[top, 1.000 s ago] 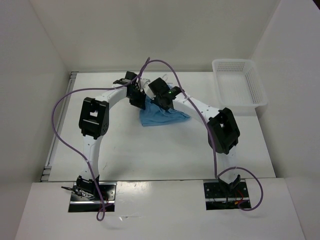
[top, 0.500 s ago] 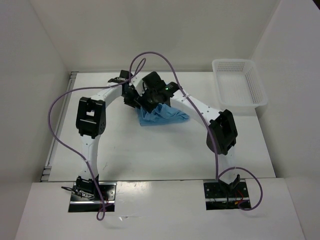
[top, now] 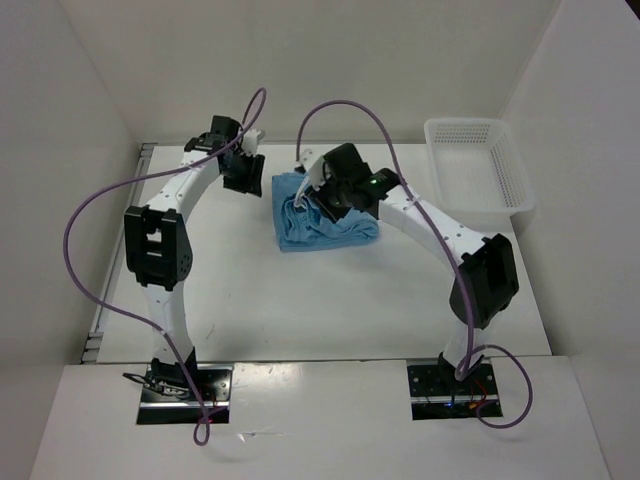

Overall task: Fold and stack the shorts
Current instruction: Fold the shorts

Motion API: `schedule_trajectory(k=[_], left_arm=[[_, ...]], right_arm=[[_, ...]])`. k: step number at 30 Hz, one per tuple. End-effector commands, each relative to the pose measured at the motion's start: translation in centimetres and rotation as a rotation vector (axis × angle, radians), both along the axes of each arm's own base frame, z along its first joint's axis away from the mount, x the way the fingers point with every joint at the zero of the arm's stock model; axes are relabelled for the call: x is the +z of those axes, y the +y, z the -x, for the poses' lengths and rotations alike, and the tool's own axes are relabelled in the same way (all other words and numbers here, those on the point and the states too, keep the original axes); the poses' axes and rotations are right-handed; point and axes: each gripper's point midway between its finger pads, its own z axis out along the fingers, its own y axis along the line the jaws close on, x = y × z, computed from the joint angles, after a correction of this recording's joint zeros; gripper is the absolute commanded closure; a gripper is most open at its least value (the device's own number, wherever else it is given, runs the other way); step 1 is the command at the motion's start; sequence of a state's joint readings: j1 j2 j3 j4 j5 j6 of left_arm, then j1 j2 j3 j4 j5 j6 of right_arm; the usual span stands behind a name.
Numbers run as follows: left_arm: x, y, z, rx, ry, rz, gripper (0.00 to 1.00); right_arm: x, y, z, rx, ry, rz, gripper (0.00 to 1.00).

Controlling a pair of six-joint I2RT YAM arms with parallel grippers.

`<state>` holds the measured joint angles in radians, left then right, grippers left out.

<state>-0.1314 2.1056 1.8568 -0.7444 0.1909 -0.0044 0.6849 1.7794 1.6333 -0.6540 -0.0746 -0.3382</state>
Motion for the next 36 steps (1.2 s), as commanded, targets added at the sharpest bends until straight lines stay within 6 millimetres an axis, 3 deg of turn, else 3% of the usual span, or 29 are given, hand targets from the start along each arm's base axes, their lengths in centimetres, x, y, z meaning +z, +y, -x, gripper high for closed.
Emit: schedule_trajectory(k=[1, 2, 4, 5, 6, 10, 12, 13, 14, 18, 19, 24, 26, 27, 29, 31, 32, 34, 35, 36], left_arm=[[7.6, -4.4, 0.8, -0.102, -0.152, 0.057, 0.42], [8.6, -5.4, 1.3, -0.129, -0.171, 0.073, 0.42], [8.9, -9.0, 2.7, -0.217, -0.16, 0.121, 0.41], [8.8, -10.1, 3.4, -0.247, -0.147, 0.134, 0.4], [8.0, -12.5, 4.4, -0.299, -0.125, 0.134, 0.4], [3.0, -17.4, 6.4, -0.395, -0.033, 0.081, 0.38], [1.9, -18.5, 6.5, -0.409, -0.031, 0.055, 0.37], [1.6, -18.8, 6.3, -0.411, -0.035, 0.043, 0.32], [0.5, -19.0, 6.2, -0.407, -0.03, 0.013, 0.32], [-1.0, -19.3, 4.4, -0.383, -0.062, -0.036, 0.31], [-0.4, -19.4, 3.7, -0.372, -0.09, -0.043, 0.31], [-2.7, -19.9, 3.4, -0.368, -0.083, -0.093, 0.31], [-4.0, -20.2, 3.7, -0.378, -0.06, -0.102, 0.41], [-4.0, -20.2, 3.7, -0.378, -0.06, -0.102, 0.6], [-4.0, -20.2, 3.7, -0.378, -0.06, -0.102, 0.86], [-2.7, -19.8, 3.5, -0.368, -0.08, -0.094, 1.0], [-0.7, -19.2, 3.0, -0.35, -0.119, -0.087, 1.0], [1.4, -18.3, 2.7, -0.327, -0.155, -0.082, 1.0], [4.0, -17.3, 2.2, -0.301, -0.205, -0.075, 1.0], [4.8, -16.9, 2.4, -0.291, -0.22, -0.082, 1.0]], right_arm=[[3.0, -4.9, -3.1, -0.179, -0.096, -0.07, 0.59], [1.6, -7.2, -3.7, -0.23, -0.08, -0.047, 0.58], [0.9, -9.0, -4.2, -0.274, -0.091, -0.044, 0.56], [-0.6, -10.5, -3.8, -0.3, -0.07, -0.027, 0.56], [-1.1, -11.5, -3.8, -0.32, -0.082, -0.004, 0.55], [-4.4, -14.6, -3.2, -0.375, -0.062, 0.038, 0.44], [-4.5, -15.4, -3.0, -0.388, -0.062, 0.029, 0.43], [-4.8, -15.9, -3.0, -0.396, -0.058, 0.024, 0.41], [-5.2, -16.0, -2.7, -0.396, -0.057, 0.024, 0.41], [-5.9, -16.3, -2.0, -0.384, -0.052, 0.019, 0.4], [-6.4, -16.4, -1.8, -0.384, -0.043, 0.024, 0.4], [-7.2, -16.3, -1.4, -0.375, -0.033, 0.02, 0.4], [-7.8, -16.4, -1.3, -0.375, -0.033, 0.02, 0.38], [-8.2, -16.4, -1.2, -0.375, -0.033, 0.02, 0.35], [-9.0, -16.1, -0.9, -0.359, -0.011, 0.015, 0.31], [-9.5, -15.5, -0.6, -0.331, 0.013, -0.004, 0.31], [-9.7, -15.2, -0.7, -0.324, 0.017, -0.011, 0.31], [-9.9, -15.0, -0.8, -0.315, 0.022, -0.018, 0.31], [-9.7, -14.8, -1.2, -0.321, 0.017, -0.029, 0.3], [-9.3, -14.6, -1.6, -0.321, 0.006, -0.035, 0.3]])
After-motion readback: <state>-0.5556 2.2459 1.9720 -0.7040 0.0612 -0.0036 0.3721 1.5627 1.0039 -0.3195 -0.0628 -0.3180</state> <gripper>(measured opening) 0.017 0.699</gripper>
